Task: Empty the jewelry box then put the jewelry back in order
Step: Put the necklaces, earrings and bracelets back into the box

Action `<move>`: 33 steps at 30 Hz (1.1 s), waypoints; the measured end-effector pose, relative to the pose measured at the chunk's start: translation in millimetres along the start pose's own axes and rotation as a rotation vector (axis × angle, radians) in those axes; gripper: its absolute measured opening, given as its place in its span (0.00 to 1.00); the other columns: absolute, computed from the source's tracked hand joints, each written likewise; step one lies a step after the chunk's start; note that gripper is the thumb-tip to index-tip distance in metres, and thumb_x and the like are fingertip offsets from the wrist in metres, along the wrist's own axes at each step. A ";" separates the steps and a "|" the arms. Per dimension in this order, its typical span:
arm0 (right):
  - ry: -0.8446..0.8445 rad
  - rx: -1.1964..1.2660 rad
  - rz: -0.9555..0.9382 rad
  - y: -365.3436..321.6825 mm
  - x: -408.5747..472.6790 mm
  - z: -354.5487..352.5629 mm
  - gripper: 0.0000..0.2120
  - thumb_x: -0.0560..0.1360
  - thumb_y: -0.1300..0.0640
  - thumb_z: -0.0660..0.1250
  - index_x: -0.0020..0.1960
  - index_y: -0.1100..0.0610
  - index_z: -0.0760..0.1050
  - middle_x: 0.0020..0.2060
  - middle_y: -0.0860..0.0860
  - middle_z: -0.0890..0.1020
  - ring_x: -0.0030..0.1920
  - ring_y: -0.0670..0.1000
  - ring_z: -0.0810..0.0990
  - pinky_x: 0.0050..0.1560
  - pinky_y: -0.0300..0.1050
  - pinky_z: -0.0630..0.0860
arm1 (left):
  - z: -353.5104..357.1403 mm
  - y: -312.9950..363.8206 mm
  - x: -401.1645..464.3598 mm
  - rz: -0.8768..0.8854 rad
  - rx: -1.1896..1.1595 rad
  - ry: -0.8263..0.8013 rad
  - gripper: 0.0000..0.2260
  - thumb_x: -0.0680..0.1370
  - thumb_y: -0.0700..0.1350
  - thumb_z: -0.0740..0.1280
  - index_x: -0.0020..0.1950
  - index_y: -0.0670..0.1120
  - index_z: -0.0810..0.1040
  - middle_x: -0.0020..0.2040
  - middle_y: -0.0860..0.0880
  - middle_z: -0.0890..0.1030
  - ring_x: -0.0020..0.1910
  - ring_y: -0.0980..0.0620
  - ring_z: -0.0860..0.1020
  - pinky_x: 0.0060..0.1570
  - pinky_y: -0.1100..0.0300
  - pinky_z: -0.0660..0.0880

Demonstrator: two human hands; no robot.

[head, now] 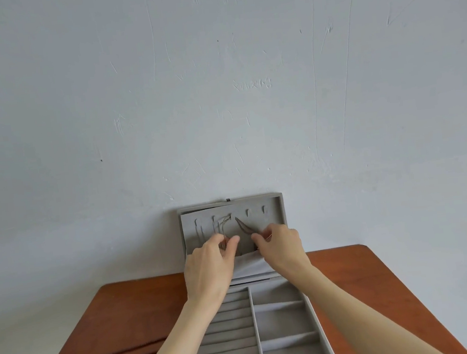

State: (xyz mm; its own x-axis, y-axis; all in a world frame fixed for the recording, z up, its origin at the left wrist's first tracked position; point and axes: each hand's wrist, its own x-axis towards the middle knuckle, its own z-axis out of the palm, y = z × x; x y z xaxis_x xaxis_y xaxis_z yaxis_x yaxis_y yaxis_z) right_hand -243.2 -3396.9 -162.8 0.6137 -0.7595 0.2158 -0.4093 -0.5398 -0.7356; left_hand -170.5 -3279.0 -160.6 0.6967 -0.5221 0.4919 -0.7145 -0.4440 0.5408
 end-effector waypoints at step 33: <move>-0.064 -0.283 -0.483 28.5 -6.1 12.6 0.13 0.78 0.55 0.60 0.59 0.54 0.77 0.55 0.51 0.78 0.56 0.51 0.74 0.53 0.42 0.72 | 24.3 -29.0 0.9 0.225 0.248 -0.161 0.11 0.79 0.50 0.60 0.59 0.52 0.77 0.54 0.54 0.75 0.52 0.53 0.73 0.48 0.60 0.57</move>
State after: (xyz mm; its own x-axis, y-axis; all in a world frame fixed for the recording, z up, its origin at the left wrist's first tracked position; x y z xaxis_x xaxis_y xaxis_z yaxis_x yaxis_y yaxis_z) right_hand -250.1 -3403.1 -193.1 0.8123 -0.3835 0.4394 -0.2316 -0.9036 -0.3604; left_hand -150.7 -3284.3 -192.4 0.5154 -0.7258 0.4556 -0.8563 -0.4577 0.2395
